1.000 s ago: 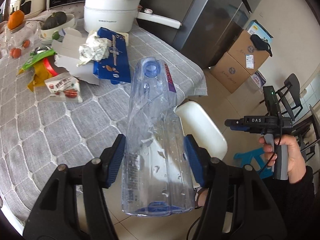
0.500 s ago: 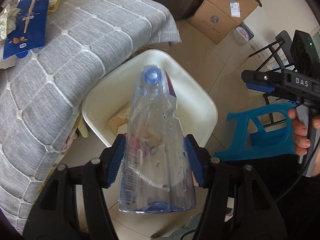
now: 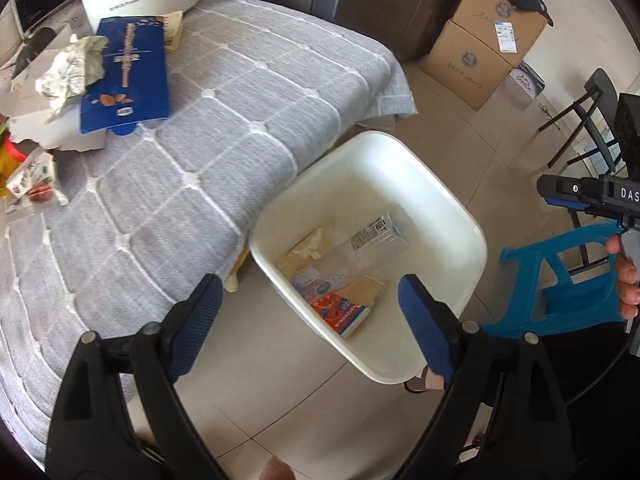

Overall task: Collect trash
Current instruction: 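Lower the bottle into the white bin and open the left gripper, then reach the left gripper to the white pecan snack bag and grasp it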

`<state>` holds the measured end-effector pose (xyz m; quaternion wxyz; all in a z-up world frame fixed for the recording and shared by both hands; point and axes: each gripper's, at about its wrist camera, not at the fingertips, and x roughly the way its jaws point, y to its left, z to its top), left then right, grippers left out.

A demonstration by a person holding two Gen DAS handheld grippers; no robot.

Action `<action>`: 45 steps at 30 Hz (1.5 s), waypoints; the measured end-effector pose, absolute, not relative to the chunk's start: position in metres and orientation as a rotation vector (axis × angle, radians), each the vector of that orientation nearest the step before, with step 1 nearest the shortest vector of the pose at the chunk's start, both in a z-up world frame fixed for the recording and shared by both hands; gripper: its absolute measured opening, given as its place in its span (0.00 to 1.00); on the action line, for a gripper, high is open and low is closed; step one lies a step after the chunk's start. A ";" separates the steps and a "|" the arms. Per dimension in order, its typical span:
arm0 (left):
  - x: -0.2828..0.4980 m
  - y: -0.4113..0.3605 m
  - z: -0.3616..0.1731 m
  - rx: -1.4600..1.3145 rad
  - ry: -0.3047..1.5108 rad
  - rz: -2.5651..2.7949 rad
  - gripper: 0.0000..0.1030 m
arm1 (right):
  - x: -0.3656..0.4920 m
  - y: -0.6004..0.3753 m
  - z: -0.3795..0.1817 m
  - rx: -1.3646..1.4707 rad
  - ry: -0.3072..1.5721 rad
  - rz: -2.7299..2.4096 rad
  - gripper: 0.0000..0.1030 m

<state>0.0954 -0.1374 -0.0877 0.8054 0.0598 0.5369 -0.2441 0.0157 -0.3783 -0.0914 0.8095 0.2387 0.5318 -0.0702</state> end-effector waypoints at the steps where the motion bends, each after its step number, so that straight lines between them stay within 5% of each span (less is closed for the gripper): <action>1: 0.096 -0.131 -0.086 0.125 1.146 -0.503 0.89 | 0.017 -0.376 -0.091 0.502 1.138 -0.147 0.70; 10: 0.115 -0.073 -0.063 0.057 1.045 -0.311 0.99 | 0.033 -0.347 -0.076 0.415 1.103 -0.126 0.76; 25: 0.191 0.045 -0.068 -0.120 1.021 -0.032 0.99 | 0.094 -0.279 -0.066 0.253 1.101 -0.100 0.78; 37: 0.229 0.085 -0.115 -0.413 1.098 -0.030 0.68 | 0.130 -0.231 -0.068 0.140 1.121 -0.064 0.78; 43: 0.229 0.085 -0.125 -0.497 1.102 -0.073 0.26 | 0.132 -0.218 -0.071 0.118 1.130 -0.048 0.78; 44: 0.228 0.084 -0.124 -0.495 1.101 -0.075 0.00 | 0.132 -0.216 -0.071 0.114 1.130 -0.046 0.78; 45: 0.226 0.083 -0.122 -0.490 1.101 -0.075 0.01 | 0.133 -0.215 -0.071 0.112 1.130 -0.047 0.78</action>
